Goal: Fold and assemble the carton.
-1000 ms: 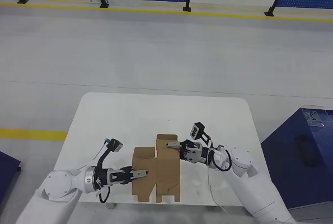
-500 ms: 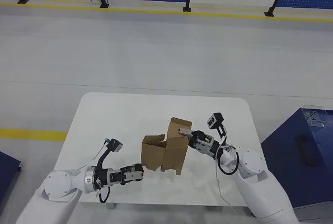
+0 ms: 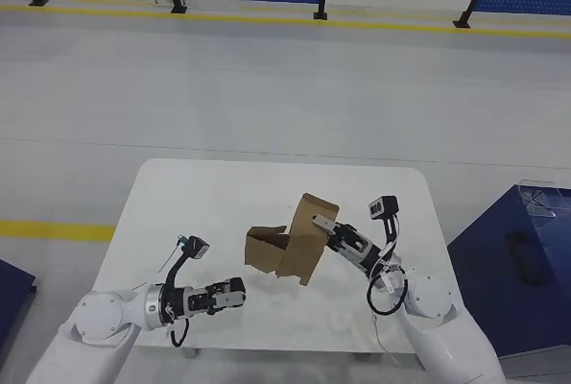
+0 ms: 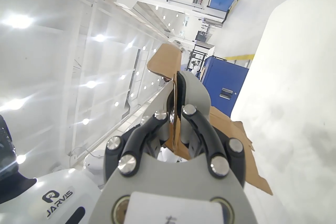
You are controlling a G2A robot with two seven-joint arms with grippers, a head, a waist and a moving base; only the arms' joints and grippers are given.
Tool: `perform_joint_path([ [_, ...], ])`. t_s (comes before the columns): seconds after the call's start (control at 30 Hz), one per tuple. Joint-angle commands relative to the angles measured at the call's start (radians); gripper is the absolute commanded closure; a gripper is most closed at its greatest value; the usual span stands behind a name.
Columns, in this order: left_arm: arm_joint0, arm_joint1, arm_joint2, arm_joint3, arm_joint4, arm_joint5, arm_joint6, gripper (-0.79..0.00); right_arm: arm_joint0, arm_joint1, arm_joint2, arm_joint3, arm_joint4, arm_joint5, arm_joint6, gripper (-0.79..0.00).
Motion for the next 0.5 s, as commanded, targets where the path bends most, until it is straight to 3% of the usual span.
perform_joint_path([
  [0.0, 0.036, 0.003, -0.069, -0.040, 0.175, -0.063, 0.284, -0.785, -0.007, 0.000, 0.002, -0.006, -0.002, 0.000, 0.004, 0.000],
  [0.1, 0.117, 0.004, -0.147, -0.156, 0.495, -0.102, 0.548, -0.785, -0.017, 0.000, 0.006, -0.015, -0.006, 0.000, 0.009, 0.000],
  [0.17, 0.179, 0.002, -0.170, -0.274, 0.812, -0.042, 0.715, -0.785, -0.022, -0.001, 0.006, -0.020, -0.012, 0.003, 0.014, 0.000],
  [0.23, 0.233, -0.001, -0.143, -0.377, 1.085, 0.028, 0.816, -0.785, -0.027, -0.001, 0.004, -0.027, -0.019, 0.007, 0.021, 0.000],
  [0.37, 0.270, -0.006, -0.053, -0.455, 1.422, 0.103, 0.895, -0.785, -0.033, -0.002, -0.002, -0.036, -0.035, 0.016, 0.027, 0.000],
  [0.47, 0.268, -0.013, 0.017, -0.469, 1.570, 0.155, 0.901, -0.785, -0.035, -0.004, -0.010, -0.041, -0.050, 0.018, 0.028, 0.000],
])
